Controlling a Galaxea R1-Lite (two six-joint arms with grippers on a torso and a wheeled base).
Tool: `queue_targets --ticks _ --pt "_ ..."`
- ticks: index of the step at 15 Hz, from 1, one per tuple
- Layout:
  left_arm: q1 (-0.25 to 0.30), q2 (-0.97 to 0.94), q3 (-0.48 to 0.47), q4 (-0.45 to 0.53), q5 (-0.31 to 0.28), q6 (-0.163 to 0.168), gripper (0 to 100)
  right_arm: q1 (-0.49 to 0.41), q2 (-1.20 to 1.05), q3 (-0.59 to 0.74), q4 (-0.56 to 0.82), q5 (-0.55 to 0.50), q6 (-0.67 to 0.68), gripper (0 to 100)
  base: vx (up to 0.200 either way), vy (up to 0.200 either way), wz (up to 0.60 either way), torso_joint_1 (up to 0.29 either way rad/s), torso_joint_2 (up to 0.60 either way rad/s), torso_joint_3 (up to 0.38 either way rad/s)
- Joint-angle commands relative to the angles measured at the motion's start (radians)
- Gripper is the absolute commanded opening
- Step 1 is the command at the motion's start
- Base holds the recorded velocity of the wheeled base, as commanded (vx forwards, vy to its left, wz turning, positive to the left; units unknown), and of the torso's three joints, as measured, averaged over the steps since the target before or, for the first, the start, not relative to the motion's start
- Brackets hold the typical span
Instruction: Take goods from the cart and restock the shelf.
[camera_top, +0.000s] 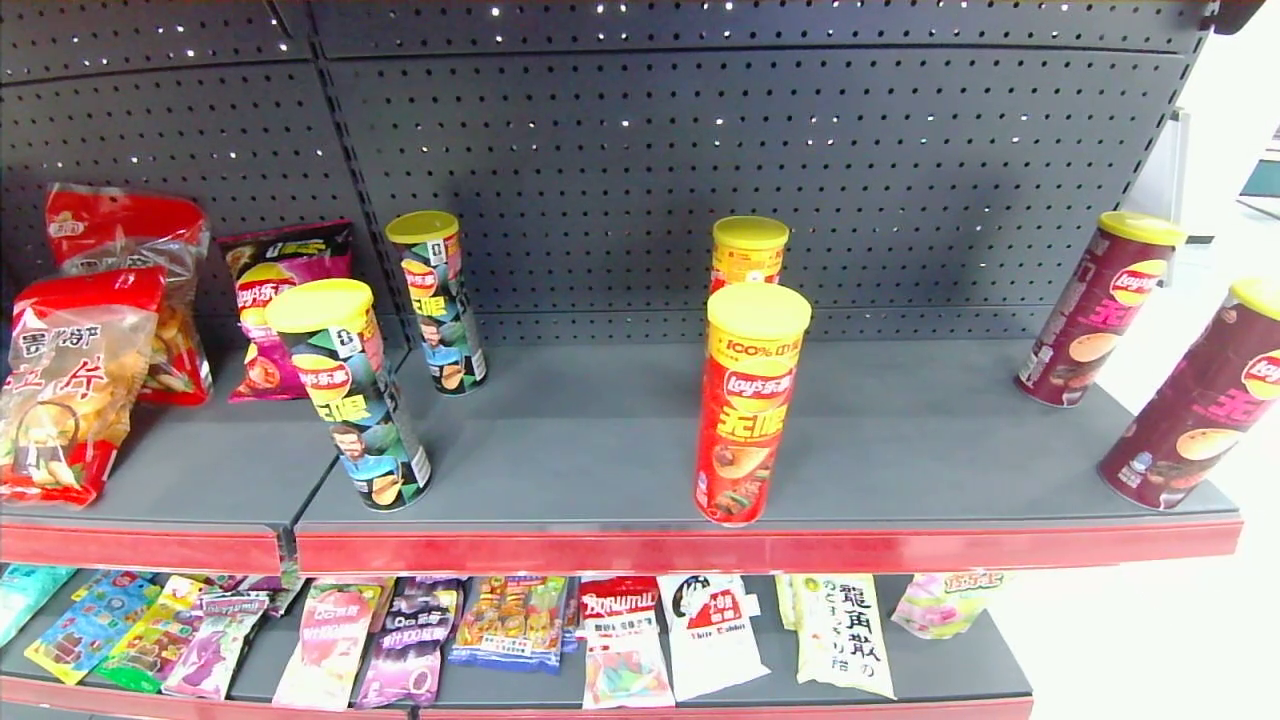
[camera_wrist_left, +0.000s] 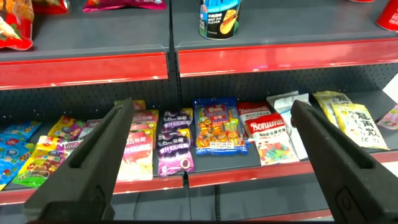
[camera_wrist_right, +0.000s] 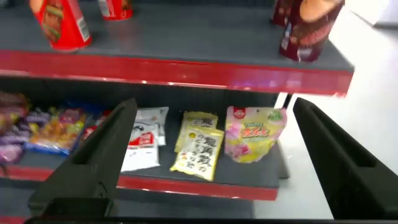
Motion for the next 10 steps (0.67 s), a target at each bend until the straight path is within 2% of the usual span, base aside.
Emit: queue_targets --ticks 1,4,7,10 --pt "0.000 0.002 0.000 0.000 0.000 0.000 100 -0.002 -0.005 0.045 -0.030 -0.072 -0.003 100 0.000 0.000 0.00 0.000 0.00 0.000" --pt "0.000 0.002 0.000 0.000 0.000 0.000 100 0.001 -0.005 0.044 -0.030 -0.045 -0.037 100 0.000 0.000 0.00 0.000 0.00 0.000" --pt "0.000 0.002 0.000 0.000 0.000 0.000 100 -0.001 -0.005 0.044 -0.032 -0.038 0.026 100 0.000 0.000 0.00 0.000 0.00 0.000" --pt "0.000 0.002 0.000 0.000 -0.001 0.000 100 0.001 -0.005 0.044 -0.030 -0.015 -0.006 100 0.000 0.000 0.00 0.000 0.00 0.000"
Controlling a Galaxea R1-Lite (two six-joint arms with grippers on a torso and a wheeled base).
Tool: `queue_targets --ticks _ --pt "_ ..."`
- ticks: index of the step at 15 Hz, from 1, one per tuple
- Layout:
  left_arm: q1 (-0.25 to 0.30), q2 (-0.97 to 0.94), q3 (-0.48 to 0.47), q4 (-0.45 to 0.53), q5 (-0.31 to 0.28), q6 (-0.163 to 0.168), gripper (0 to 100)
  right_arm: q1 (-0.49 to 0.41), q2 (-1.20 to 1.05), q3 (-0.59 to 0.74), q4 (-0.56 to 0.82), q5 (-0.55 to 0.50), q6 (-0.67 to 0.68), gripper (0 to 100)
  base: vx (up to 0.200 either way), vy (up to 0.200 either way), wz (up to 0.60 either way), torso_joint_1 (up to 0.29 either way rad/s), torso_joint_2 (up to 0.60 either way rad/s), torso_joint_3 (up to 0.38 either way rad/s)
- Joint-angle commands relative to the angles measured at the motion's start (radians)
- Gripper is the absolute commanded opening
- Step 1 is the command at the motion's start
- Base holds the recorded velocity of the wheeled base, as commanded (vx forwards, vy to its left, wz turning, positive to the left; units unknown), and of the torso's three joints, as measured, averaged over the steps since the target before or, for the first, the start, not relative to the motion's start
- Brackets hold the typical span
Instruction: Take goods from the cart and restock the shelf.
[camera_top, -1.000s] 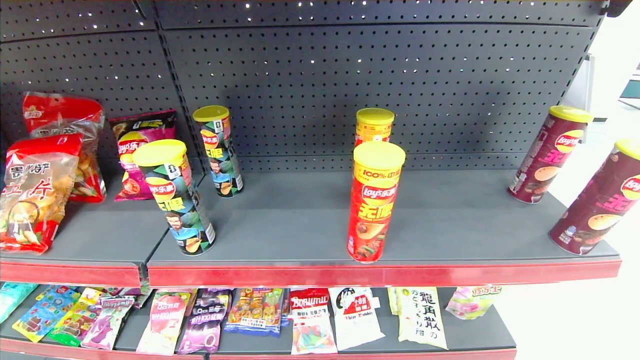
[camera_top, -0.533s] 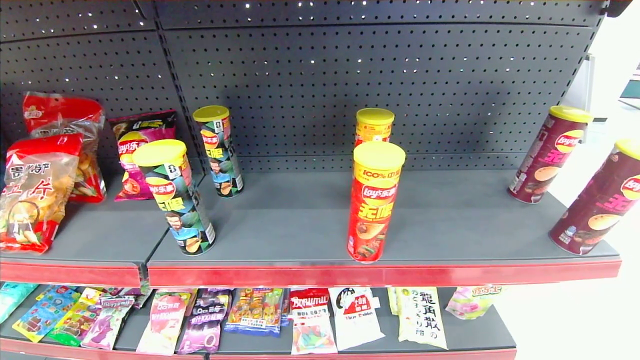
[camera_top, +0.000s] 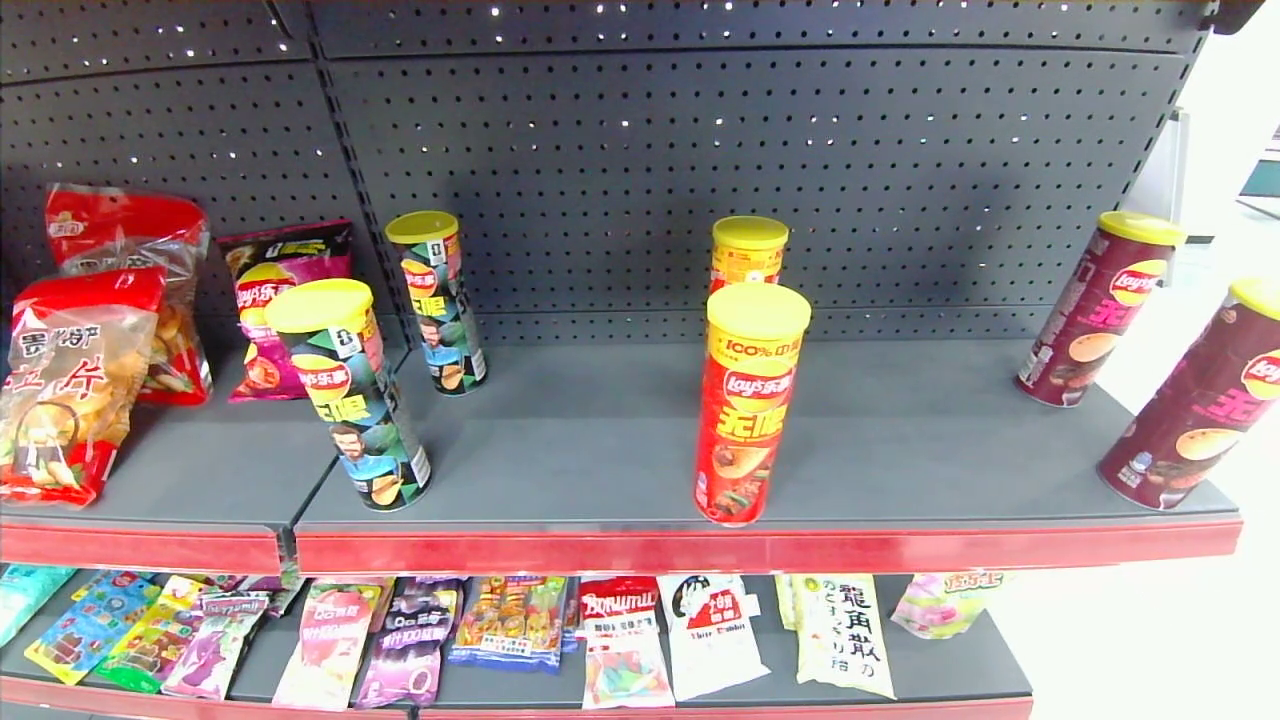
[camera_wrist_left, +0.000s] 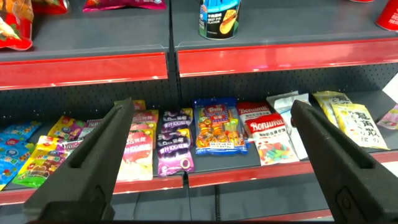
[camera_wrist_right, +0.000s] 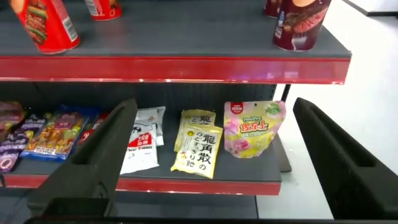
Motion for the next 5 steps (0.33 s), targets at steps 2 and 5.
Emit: queue_targets --ticks 2,5 --pt "0.000 0.002 0.000 0.000 0.001 0.000 100 0.000 0.000 -0.001 0.001 -0.005 0.001 100 0.000 0.000 0.00 0.000 0.00 0.000" --pt "0.000 0.002 0.000 0.000 0.000 0.000 100 0.000 0.000 -0.001 0.001 -0.006 0.000 100 0.000 0.000 0.00 0.000 0.00 0.000"
